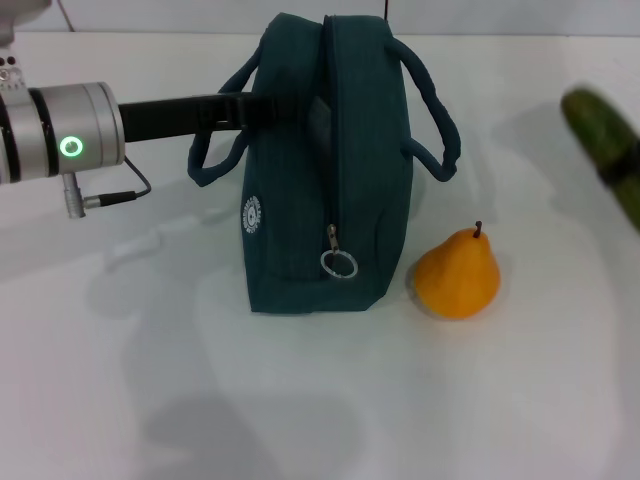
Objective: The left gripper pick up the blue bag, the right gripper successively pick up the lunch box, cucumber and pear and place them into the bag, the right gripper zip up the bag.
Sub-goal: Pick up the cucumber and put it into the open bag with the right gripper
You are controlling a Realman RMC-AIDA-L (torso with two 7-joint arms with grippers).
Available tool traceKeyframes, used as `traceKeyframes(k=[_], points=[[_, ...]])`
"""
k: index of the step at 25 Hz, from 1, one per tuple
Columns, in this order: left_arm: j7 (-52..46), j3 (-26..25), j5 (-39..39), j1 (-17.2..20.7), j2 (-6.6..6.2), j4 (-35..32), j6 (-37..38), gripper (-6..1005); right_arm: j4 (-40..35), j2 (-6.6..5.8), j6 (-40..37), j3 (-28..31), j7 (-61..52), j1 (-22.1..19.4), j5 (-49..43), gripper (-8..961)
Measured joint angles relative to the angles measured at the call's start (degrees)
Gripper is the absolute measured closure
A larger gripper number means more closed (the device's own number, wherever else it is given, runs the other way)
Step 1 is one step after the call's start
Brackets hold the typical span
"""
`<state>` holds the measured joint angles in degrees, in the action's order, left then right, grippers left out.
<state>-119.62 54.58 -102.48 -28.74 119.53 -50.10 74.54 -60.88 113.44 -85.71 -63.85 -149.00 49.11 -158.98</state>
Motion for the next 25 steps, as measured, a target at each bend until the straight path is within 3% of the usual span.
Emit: traceKeyframes(k=[6, 14, 19, 21, 22, 25], points=[[0.0, 0.0, 0.01, 0.0, 0.0, -0.14, 0.14, 961, -9.54, -0.04, 6.17, 3.39, 0.96, -3.69, 5.9, 339], [0.0, -0.08, 1.54, 0.0, -0.11, -0.48, 1.13, 961, -19.15, 1.11, 14.61, 3.51, 8.61, -9.92, 24.99, 339], [0.1, -0.08, 3.71, 0.01, -0.16, -0.68, 2.93, 961, -19.64, 1.83, 16.12, 3.61, 19.15, -12.56, 39.96, 340], [0.33, -0.03, 4.18, -0.04, -0.17, -0.69, 3.22, 961, -19.64, 1.83, 16.12, 3.61, 19.15, -12.56, 39.96, 340], [0.39, -0.02, 4.33, -0.11, -0.17, -0.7, 3.33, 961, -17.46, 2.01, 16.06, 3.47, 27.71, -14.62, 53.08, 340], [0.42, -0.03, 4.67, -0.17, -0.14, -0.71, 3.78, 961, -15.5, 2.03, 15.48, 3.04, 33.61, -15.96, 61.67, 340]])
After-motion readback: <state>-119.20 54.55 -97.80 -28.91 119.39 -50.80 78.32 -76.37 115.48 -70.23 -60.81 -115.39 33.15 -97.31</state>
